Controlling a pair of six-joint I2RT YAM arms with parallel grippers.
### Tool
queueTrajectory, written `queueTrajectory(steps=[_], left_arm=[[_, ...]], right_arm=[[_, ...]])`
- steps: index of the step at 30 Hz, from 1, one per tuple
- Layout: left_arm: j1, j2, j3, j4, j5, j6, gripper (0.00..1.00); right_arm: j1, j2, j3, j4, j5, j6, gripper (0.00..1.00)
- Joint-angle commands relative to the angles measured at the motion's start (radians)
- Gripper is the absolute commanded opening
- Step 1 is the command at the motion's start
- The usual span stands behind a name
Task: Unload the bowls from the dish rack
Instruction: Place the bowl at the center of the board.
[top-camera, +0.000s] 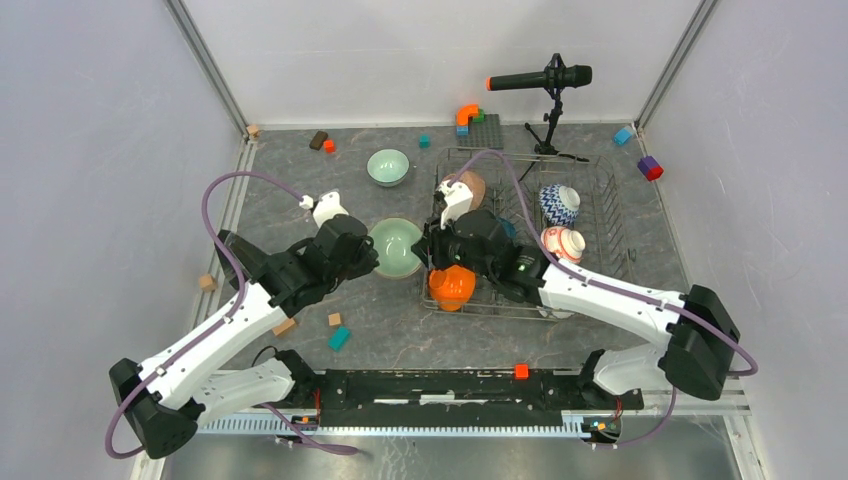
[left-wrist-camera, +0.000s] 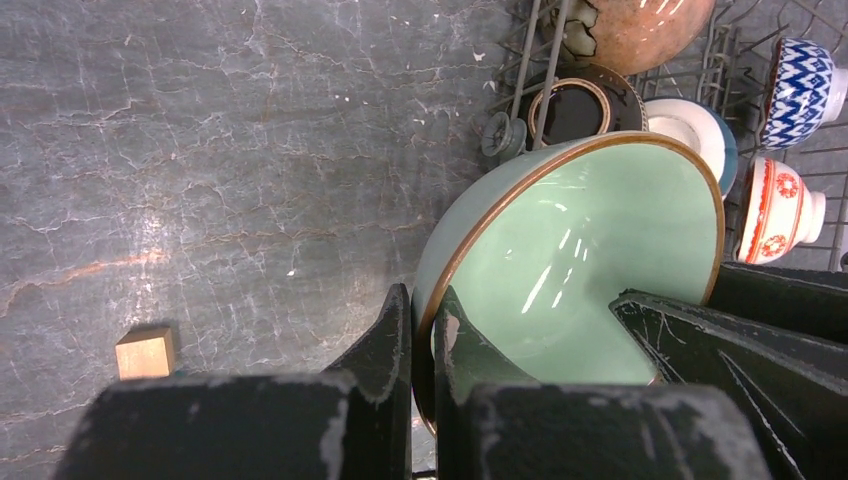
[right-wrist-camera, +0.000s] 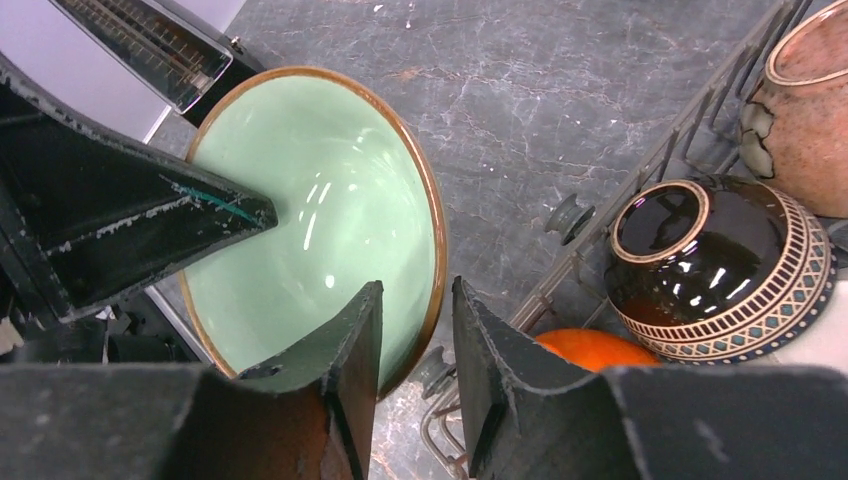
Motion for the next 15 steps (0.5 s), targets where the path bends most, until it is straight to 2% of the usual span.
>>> queueTrajectory(steps=[1, 6, 8, 10, 11, 13, 15], left_arm=[[0.001, -0.011, 0.001, 0.074, -0.027, -0.063, 0.02], [0.001, -0.017, -0.009, 0.074, -0.045, -0.064, 0.02], [0.0, -0.015, -0.011, 0.074, -0.053, -0.059, 0.02], [0.001, -0.015, -0.011, 0.074, -0.06, -0.045, 0.02], [0.001, -0.014, -0.008, 0.07, -0.065, -0.031, 0.09], [0.001, -0.01, 0.003, 0.049, -0.078, -0.017, 0.3], [0.001, -0.012, 0.009, 0.038, -0.086, 0.007, 0.42]], right_arm=[[-0.007, 0.034, 0.07, 0.027, -0.009, 0.041, 0.35], [-0.008, 0.063, 0.094, 0.01, -0.01, 0.054, 0.19], [-0.008, 0.074, 0.103, 0.011, -0.011, 0.053, 0.01], [-0.01, 0.083, 0.114, -0.025, -0.006, 0.051, 0.0], [-0.01, 0.088, 0.122, -0.035, -0.001, 0.048, 0.0], [-0.011, 0.094, 0.136, -0.061, 0.014, 0.037, 0.0], [-0.018, 0.1, 0.143, -0.073, 0.019, 0.032, 0.0]])
